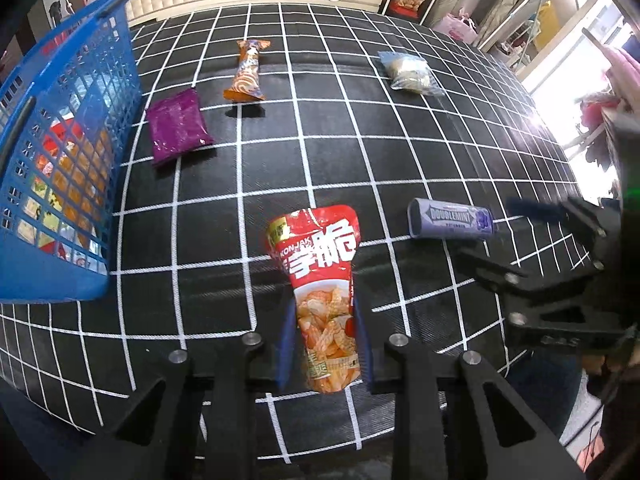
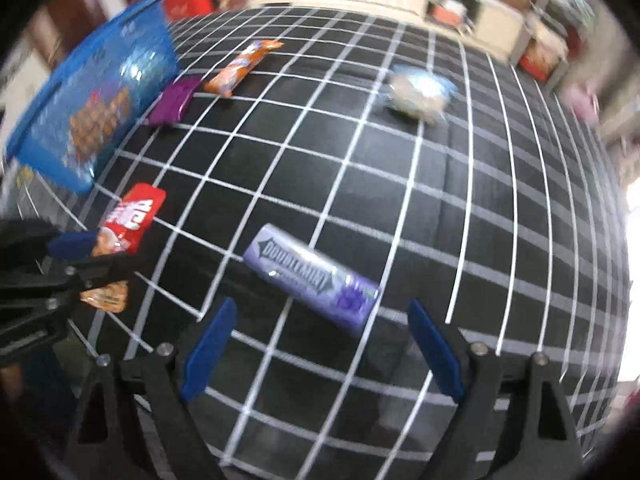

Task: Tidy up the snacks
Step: 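Grasp the red konjac snack bag with the left gripper while the right grasps the purple Doublemint pack, then lift both packs and carry them toward the blue basket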

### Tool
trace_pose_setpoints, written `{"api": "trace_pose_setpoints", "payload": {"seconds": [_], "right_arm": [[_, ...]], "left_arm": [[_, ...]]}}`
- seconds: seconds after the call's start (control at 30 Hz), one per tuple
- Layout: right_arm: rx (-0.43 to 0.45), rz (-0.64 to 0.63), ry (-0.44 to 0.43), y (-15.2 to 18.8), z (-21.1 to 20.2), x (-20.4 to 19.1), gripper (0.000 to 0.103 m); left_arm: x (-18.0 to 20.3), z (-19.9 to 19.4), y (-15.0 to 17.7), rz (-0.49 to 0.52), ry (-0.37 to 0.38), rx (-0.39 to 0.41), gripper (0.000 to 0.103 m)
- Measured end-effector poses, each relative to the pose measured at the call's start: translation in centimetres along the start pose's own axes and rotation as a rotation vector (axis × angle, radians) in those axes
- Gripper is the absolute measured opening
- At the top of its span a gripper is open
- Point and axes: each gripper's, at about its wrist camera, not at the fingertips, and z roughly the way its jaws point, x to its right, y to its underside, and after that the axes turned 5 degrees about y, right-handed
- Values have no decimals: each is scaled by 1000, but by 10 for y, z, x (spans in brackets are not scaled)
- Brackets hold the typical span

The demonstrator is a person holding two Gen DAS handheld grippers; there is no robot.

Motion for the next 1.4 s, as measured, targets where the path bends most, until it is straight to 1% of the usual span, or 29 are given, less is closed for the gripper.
{"api": "trace_pose_setpoints", "payload": {"seconds": [0.07, 0.13, 0.17, 0.27, 0.3, 0.33, 0.5, 0.6, 0.67, 1.03, 1.2, 1.4], "right_arm": [[14, -79, 13, -4, 5, -5, 90], [-6, -136, -6, -6, 14, -9, 84], [-13, -149, -11, -7, 18, -9, 77], [-29, -169, -18, -7, 26, -8, 68], [-20, -162, -39, -7, 26, -7, 64], [-18, -153, -56, -8, 27, -5, 62], [5, -174, -72, -4, 22, -4, 44], [22, -136, -107, -1, 18, -6, 41], [46, -118, -110, 1, 14, -7, 40], [147, -37, -62, 4, -28, -24, 35], [191, -24, -30, -2, -50, -31, 27], [238, -18, -14, -7, -71, -42, 27]], "left_arm": [[1, 3, 0, 3, 7, -4, 24], [4, 9, -5, 18, 43, 2, 24], [5, 8, -4, 25, 56, 6, 24], [8, 9, -5, 38, 51, 8, 24], [8, 9, -5, 38, 50, 4, 24], [8, 10, -6, 37, 48, 2, 24], [7, 13, -8, 30, 43, -5, 24], [3, 13, -8, 20, 46, -4, 24], [1, 11, -7, 19, 48, 1, 24], [-10, -21, -2, 15, 69, 64, 24], [-15, -42, 0, 18, 84, 104, 24], [-22, -73, 1, 25, 95, 158, 24]]}}
